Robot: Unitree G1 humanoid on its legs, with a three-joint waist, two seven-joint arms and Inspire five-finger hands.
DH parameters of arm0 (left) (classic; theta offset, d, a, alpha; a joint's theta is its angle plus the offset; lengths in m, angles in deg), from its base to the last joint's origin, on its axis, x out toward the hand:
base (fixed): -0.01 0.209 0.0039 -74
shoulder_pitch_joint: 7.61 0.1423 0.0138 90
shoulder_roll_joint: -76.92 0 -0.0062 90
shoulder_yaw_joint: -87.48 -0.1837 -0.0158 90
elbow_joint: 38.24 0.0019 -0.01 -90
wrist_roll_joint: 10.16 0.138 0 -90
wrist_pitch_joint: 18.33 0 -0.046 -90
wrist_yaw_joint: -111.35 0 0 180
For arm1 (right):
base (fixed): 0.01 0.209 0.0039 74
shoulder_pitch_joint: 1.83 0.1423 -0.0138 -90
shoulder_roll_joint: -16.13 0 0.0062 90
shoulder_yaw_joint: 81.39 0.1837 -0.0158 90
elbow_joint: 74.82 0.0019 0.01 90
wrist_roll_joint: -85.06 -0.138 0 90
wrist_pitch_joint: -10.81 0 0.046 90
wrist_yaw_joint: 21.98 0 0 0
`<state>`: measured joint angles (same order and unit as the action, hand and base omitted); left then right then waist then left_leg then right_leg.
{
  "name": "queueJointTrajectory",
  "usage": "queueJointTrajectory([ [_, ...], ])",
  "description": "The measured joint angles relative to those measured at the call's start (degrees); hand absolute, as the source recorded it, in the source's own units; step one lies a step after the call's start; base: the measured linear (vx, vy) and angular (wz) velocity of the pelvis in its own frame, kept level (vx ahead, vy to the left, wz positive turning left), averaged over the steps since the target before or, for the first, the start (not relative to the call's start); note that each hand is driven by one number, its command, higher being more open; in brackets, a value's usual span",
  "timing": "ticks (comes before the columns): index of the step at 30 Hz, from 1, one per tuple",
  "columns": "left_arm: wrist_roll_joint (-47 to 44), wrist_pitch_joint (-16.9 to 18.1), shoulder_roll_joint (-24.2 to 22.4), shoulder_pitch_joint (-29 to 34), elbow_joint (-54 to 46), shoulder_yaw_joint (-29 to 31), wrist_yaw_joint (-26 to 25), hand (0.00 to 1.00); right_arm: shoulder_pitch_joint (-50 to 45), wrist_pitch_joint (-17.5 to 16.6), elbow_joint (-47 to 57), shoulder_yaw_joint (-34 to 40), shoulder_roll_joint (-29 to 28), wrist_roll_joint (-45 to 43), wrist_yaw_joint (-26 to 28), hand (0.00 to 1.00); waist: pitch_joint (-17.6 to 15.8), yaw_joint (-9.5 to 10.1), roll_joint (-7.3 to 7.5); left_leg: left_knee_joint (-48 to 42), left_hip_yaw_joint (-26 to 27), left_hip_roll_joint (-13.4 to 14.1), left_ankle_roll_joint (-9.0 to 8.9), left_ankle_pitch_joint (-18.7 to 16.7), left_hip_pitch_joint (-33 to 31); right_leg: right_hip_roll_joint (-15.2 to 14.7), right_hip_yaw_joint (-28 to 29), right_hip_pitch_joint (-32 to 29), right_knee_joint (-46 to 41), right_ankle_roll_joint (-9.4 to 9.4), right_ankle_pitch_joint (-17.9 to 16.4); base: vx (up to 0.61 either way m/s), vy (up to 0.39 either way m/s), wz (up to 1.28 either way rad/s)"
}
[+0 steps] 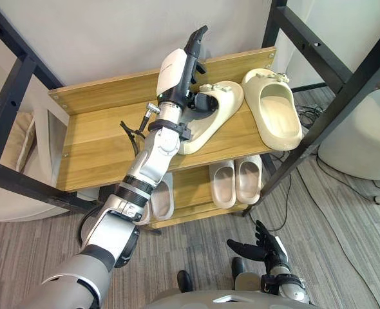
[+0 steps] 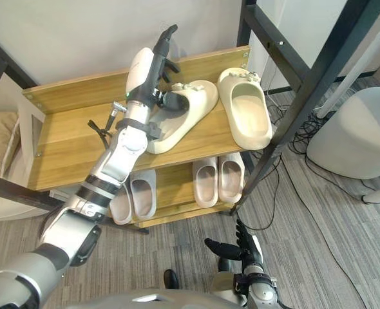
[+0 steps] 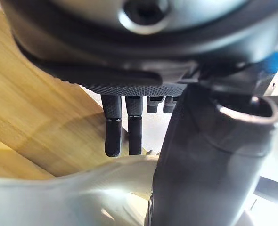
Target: Organize the slippers on the shoe rack
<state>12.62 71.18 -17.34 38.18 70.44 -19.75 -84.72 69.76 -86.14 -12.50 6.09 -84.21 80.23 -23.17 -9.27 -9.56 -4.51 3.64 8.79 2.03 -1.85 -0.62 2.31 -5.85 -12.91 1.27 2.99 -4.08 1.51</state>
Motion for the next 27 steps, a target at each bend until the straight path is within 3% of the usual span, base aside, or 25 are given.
queueJointTrajectory([
  [7,-2.3,0.3,0.0,0.6,-3.9,-0.4,0.2,1.00,0.0,0.0,0.1,-1.0,0.3,0.0,0.4,1.00,-0.2,0.13,0.20,-0.5,-1.0,-0.1,0.02,0.0,0.1,-0.2,-1.0,0.9,0.0,-0.05,-0.3,0.00,-0.008,0.07],
  [13,-2.2,1.2,0.8,3.9,-8.3,-0.3,0.1,1.00,-0.4,0.0,0.1,-1.2,1.0,0.0,1.1,1.00,-0.2,1.68,0.17,-0.9,-1.6,0.1,0.00,0.0,0.1,0.0,-1.5,1.2,-0.3,0.29,-0.7,-0.01,-0.009,0.05],
  [18,-1.9,1.3,1.9,5.5,-9.0,-0.3,0.1,1.00,-0.4,0.0,0.1,-1.5,1.3,0.1,1.3,1.00,-0.2,1.88,0.17,-0.9,-1.9,0.0,0.01,0.0,0.3,-0.1,-1.7,1.4,-0.6,0.14,-0.8,-0.01,0.000,0.02],
  [27,-2.9,2.5,2.5,13.0,-16.7,2.8,0.4,1.00,-0.6,0.1,0.0,-1.5,1.5,0.2,2.0,1.00,-0.2,2.94,0.18,-1.0,-2.8,0.1,0.01,0.0,0.6,-0.2,-2.4,1.6,-1.7,0.13,-1.6,-0.01,-0.002,0.04],
])
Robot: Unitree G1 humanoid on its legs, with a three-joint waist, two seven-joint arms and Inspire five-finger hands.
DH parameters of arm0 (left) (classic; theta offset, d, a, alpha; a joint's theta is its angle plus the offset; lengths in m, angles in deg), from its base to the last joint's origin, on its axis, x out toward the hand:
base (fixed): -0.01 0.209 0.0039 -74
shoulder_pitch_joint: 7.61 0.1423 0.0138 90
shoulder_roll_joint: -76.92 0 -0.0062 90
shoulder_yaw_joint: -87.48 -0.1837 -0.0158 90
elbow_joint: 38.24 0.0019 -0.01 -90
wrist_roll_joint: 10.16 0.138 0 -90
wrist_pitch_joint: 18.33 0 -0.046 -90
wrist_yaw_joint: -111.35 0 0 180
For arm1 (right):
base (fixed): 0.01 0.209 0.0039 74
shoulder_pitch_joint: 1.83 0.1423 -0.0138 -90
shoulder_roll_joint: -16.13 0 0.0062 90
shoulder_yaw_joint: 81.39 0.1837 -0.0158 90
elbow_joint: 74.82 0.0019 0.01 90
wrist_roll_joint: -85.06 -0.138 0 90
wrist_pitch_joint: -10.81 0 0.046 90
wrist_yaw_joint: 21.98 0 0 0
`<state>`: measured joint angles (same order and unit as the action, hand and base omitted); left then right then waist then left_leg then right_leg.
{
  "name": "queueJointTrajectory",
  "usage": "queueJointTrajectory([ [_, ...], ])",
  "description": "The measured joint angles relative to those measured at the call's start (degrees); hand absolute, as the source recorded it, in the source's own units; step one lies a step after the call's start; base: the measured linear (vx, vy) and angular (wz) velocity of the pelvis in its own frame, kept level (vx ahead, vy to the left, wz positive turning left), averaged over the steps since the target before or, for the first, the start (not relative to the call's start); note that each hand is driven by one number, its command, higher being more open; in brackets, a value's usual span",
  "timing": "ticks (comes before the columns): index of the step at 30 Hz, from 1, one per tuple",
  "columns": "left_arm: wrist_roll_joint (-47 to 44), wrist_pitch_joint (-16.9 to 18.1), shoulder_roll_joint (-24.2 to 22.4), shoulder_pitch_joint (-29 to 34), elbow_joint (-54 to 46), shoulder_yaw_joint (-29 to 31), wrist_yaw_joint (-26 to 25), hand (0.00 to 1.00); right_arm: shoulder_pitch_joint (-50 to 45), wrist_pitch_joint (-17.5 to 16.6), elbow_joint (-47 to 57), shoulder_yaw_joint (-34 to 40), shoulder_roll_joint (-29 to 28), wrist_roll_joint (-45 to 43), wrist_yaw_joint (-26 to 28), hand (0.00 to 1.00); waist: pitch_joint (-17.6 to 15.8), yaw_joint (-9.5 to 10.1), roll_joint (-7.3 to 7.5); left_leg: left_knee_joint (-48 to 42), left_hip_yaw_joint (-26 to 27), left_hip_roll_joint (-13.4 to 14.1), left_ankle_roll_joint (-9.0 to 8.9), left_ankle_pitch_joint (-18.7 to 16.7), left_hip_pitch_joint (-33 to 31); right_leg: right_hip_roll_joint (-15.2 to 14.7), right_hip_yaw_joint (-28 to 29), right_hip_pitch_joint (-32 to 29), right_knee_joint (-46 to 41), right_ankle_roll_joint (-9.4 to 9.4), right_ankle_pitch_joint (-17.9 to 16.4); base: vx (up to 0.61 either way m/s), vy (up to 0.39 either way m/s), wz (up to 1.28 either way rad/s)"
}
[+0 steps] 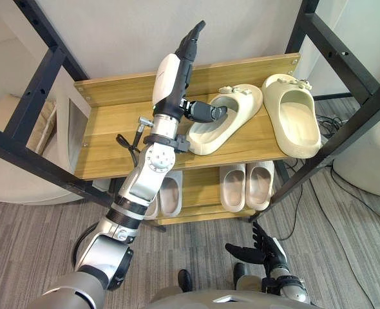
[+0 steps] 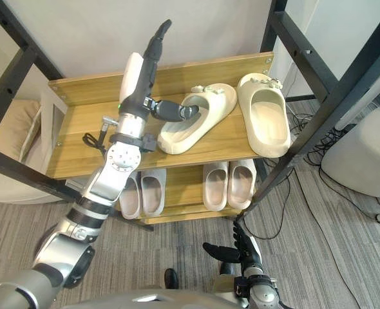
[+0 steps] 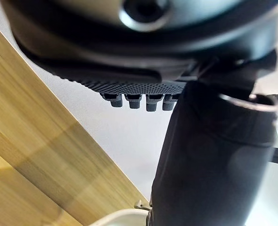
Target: Organize the slippers on the shoe rack
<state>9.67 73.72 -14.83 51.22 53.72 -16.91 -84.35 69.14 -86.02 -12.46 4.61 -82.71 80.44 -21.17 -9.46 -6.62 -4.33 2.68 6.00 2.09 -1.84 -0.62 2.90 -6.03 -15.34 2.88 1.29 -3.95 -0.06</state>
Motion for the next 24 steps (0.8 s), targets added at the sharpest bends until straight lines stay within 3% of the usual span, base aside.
queueJointTrajectory([
  [6,-5.8,0.8,0.0,5.7,-4.8,2.5,0.1,1.00,-0.3,0.0,0.0,0.0,0.0,0.0,0.2,1.00,0.0,0.97,0.05,0.0,-0.3,0.0,0.00,0.0,0.0,0.0,-0.2,0.2,0.0,-0.02,-0.1,0.00,0.000,0.01],
  [13,-23.2,2.1,-1.3,13.2,-8.6,2.9,2.7,1.00,-0.7,1.1,0.0,0.0,0.0,0.1,0.5,1.00,0.2,2.38,0.39,0.0,-0.9,-0.1,0.00,0.0,0.0,0.0,-0.9,0.5,0.0,-0.08,-0.2,0.00,-0.001,0.05],
  [20,-37.0,2.2,-2.3,17.9,-9.2,1.5,5.7,1.00,-1.1,1.7,0.1,0.0,0.0,0.6,1.0,1.00,0.5,3.19,0.76,-0.2,-2.6,-0.2,-0.01,0.0,-0.1,-0.2,-2.6,1.4,-0.1,-0.03,-0.7,0.00,-0.005,0.11],
  [24,-40.0,2.2,-2.3,19.2,-9.5,-0.7,6.5,1.00,-2.1,1.8,1.0,-0.1,0.0,0.7,1.1,1.00,1.0,3.23,0.95,-0.2,-3.1,-0.2,-0.01,0.0,-0.2,-0.2,-3.1,1.5,-0.2,-0.09,-0.9,0.01,-0.004,0.07],
])
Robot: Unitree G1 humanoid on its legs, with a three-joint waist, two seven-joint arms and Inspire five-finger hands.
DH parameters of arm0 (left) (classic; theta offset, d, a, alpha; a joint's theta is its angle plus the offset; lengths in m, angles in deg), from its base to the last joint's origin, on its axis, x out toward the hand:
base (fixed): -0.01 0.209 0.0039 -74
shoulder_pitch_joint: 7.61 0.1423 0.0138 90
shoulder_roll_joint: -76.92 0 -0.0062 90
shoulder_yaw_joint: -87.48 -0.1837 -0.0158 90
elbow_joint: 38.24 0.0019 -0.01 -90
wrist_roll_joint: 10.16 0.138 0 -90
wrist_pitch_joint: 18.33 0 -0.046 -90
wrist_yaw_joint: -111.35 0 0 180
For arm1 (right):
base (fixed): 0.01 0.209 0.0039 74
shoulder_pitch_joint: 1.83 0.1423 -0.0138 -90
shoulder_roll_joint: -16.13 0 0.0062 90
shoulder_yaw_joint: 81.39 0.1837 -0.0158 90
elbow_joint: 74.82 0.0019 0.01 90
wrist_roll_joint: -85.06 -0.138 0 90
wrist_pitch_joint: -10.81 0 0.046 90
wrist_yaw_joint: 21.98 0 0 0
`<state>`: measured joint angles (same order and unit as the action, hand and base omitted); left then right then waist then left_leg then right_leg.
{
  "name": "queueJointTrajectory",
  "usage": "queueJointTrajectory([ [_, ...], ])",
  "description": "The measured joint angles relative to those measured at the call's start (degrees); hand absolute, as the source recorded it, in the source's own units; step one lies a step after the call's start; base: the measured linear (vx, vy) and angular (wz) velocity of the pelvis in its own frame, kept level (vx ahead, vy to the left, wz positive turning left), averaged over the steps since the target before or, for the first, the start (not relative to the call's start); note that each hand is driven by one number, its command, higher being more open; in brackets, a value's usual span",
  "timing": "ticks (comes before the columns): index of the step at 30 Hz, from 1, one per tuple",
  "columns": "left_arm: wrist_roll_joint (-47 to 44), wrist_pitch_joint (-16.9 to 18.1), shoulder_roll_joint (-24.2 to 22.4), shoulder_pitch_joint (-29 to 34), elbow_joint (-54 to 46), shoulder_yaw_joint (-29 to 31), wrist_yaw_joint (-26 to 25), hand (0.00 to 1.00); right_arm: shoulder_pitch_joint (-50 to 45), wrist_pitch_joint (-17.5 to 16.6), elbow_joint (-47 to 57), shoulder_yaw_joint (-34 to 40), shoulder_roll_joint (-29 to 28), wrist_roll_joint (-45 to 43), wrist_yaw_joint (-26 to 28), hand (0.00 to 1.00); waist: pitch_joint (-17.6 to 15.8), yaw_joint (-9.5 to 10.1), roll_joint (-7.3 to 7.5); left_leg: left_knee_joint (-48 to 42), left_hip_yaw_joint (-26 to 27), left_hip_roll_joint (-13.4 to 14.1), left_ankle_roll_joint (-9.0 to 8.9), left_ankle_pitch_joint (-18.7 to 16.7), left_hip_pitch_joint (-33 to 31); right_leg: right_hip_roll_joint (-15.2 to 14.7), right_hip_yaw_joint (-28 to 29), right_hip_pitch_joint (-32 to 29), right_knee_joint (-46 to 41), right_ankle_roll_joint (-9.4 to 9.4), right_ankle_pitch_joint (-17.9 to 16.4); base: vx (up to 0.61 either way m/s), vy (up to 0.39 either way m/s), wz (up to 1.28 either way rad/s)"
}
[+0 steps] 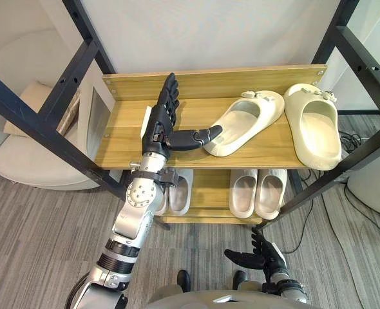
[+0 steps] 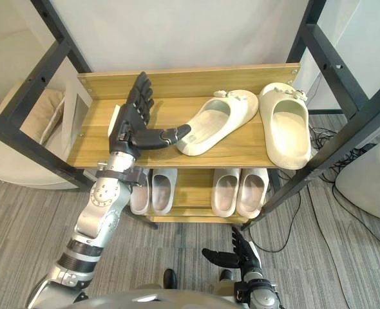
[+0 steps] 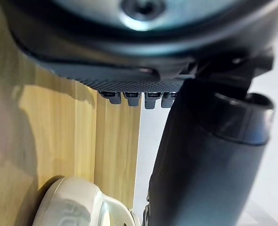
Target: Organize the slippers on the shoe rack
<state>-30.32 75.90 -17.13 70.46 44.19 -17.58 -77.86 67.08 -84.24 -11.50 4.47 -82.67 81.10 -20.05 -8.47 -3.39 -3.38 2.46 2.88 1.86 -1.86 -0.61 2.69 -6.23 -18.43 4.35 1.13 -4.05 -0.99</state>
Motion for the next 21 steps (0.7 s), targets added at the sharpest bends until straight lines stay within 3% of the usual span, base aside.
queueJointTrajectory([
  [6,-5.3,0.0,-0.5,2.3,-1.3,-6.8,2.1,1.00,-1.4,0.1,0.5,-1.8,0.2,0.5,0.4,1.00,0.8,0.05,0.73,0.0,-0.2,0.0,-0.01,0.0,-0.1,-0.1,-0.2,0.1,0.0,0.02,-0.2,0.00,-0.001,0.02],
  [17,-8.7,-1.6,-0.8,2.6,-2.2,-22.2,5.6,1.00,-1.9,-0.3,-1.3,-2.1,0.4,0.4,0.3,1.00,3.7,0.18,0.46,0.0,-0.3,-0.1,-0.01,0.0,0.2,-0.2,-0.2,0.3,-0.1,-0.04,-0.2,0.00,0.000,0.00],
  [21,-8.9,-2.3,-1.1,2.5,-2.3,-22.9,5.4,1.00,-0.7,-0.5,-2.9,-2.2,0.4,0.0,0.3,1.00,3.9,0.20,0.65,0.0,-0.3,-0.1,-0.02,0.0,0.2,-0.3,-0.3,0.3,-0.1,-0.05,-0.2,0.00,0.000,0.00],
])
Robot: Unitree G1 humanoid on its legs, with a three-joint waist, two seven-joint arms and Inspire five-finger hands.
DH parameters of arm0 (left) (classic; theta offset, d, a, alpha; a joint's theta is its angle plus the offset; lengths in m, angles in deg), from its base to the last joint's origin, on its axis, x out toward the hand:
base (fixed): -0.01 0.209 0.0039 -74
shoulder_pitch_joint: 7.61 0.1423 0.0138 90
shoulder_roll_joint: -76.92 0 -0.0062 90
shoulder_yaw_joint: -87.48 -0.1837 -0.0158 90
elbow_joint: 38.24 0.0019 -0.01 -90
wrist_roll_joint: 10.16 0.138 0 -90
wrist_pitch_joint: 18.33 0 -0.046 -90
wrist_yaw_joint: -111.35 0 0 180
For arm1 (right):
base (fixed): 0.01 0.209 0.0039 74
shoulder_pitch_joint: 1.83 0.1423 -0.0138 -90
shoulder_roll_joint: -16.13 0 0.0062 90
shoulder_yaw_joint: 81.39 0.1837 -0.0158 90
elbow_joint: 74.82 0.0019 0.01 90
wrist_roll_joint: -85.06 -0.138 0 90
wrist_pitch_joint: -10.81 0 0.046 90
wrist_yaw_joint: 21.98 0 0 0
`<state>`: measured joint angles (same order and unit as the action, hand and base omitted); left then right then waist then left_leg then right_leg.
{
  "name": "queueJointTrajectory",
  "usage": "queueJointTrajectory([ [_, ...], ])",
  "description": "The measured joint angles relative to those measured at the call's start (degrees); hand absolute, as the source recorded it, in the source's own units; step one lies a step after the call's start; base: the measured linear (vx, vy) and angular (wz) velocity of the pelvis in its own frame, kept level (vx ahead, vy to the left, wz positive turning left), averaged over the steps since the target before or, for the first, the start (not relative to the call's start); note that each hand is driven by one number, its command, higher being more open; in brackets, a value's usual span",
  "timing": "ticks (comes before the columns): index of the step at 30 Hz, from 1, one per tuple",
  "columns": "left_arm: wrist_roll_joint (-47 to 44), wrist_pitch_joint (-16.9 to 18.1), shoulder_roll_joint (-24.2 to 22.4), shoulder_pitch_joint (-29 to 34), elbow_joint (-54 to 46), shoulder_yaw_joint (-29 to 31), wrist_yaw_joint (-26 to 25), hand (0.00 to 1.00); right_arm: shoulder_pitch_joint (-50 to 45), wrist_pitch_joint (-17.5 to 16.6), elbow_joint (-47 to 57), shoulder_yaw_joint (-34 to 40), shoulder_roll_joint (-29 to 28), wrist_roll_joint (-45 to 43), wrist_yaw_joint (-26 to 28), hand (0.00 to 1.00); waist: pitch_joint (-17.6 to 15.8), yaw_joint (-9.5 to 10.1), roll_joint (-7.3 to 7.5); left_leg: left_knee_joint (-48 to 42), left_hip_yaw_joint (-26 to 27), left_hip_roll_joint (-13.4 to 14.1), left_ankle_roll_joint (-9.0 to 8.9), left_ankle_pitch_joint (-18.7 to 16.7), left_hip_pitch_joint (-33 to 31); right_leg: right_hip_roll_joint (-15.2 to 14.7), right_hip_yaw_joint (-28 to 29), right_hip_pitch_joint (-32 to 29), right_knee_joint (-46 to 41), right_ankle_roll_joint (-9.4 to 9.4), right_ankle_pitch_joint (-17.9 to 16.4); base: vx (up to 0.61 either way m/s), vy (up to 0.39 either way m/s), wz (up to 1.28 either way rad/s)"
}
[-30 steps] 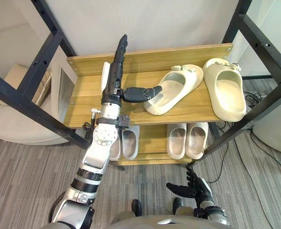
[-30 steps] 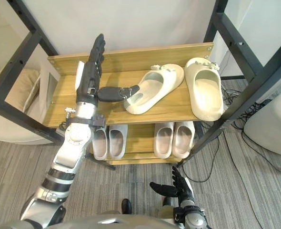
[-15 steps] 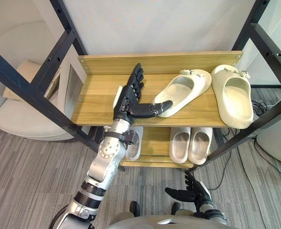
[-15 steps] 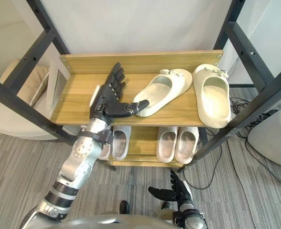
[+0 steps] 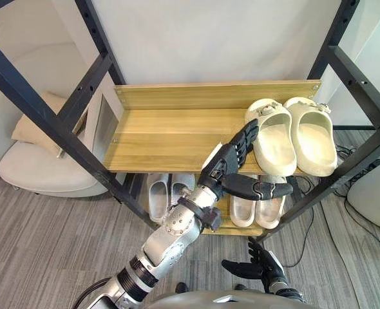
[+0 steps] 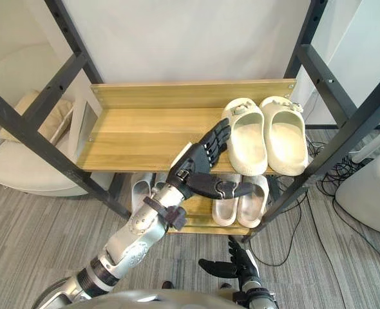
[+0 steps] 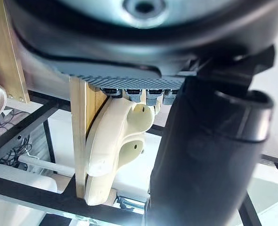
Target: Organize the slippers on the shoe rack
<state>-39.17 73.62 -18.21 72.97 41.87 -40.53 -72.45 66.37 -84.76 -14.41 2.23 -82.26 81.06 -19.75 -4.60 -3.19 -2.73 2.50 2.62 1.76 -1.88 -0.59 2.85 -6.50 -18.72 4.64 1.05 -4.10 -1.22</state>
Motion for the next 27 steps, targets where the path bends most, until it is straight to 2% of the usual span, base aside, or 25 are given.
queueJointTrajectory([
  [16,1.1,-0.1,0.1,-4.8,0.7,-3.2,-2.8,1.00,3.5,0.3,-4.1,-0.9,0.2,-0.7,-2.6,1.00,0.3,0.47,0.54,0.0,0.1,-0.7,0.07,0.0,0.1,-1.2,-0.2,0.4,0.2,-0.61,0.4,0.00,0.000,0.01],
  [23,2.8,-0.1,2.5,-4.5,3.4,-0.2,-1.3,1.00,6.4,0.4,-8.2,-0.8,-0.1,-0.6,-2.8,1.00,0.4,0.14,0.74,0.1,0.2,-0.8,0.25,0.2,0.3,-0.8,-0.2,0.9,1.6,-0.60,1.4,0.00,0.000,-0.02],
  [27,2.8,0.2,2.5,-2.3,3.2,3.7,-0.8,1.00,7.6,0.5,-10.1,-0.8,-0.3,-0.6,-2.8,1.00,0.4,-0.04,1.00,0.8,0.1,-0.9,0.38,0.4,1.1,-0.6,-0.4,1.8,2.4,-0.53,1.7,0.00,0.000,0.00],
])
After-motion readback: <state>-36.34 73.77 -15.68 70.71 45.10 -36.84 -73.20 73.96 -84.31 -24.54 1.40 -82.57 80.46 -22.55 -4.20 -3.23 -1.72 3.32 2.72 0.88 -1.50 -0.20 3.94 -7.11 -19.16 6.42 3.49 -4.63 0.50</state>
